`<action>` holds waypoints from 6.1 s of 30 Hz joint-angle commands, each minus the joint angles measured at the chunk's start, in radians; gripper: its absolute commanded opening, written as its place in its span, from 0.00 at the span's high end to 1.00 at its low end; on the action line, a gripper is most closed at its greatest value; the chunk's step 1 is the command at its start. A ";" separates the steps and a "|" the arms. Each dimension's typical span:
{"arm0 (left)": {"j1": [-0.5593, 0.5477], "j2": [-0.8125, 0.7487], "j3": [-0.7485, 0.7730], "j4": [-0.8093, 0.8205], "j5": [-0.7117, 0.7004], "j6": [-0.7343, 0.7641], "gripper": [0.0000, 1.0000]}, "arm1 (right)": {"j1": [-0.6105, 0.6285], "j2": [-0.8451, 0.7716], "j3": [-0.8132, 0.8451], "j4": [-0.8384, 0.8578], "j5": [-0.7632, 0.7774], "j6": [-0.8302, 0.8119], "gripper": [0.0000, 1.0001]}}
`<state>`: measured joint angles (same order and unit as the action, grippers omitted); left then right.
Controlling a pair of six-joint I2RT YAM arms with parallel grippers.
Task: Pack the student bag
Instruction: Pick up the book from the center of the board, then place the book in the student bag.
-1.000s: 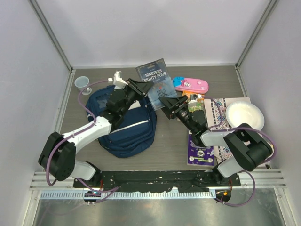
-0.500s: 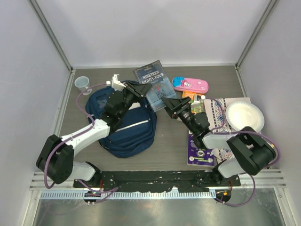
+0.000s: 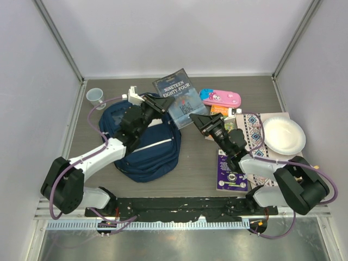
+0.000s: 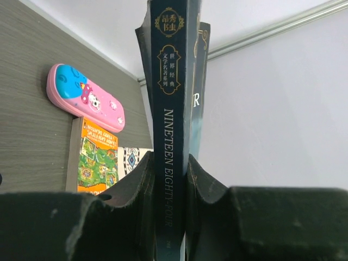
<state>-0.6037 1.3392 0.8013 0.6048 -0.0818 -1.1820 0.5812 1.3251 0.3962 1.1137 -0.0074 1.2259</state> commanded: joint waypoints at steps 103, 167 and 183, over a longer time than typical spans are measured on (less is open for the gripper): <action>-0.062 -0.003 0.214 -1.235 -0.062 0.956 0.05 | -0.165 -0.454 0.147 -0.872 0.080 -0.256 0.99; -0.090 0.089 0.621 -1.217 -0.058 1.019 1.00 | -0.170 -0.650 0.207 -1.144 0.106 -0.345 0.99; 0.056 -0.017 0.527 -1.074 0.234 0.938 1.00 | -0.175 -0.685 0.138 -0.919 -0.356 -0.111 0.99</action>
<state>-0.5438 1.3602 1.3155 -0.6174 0.0841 -0.2115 0.4053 0.6907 0.5056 -0.0372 -0.2546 1.0309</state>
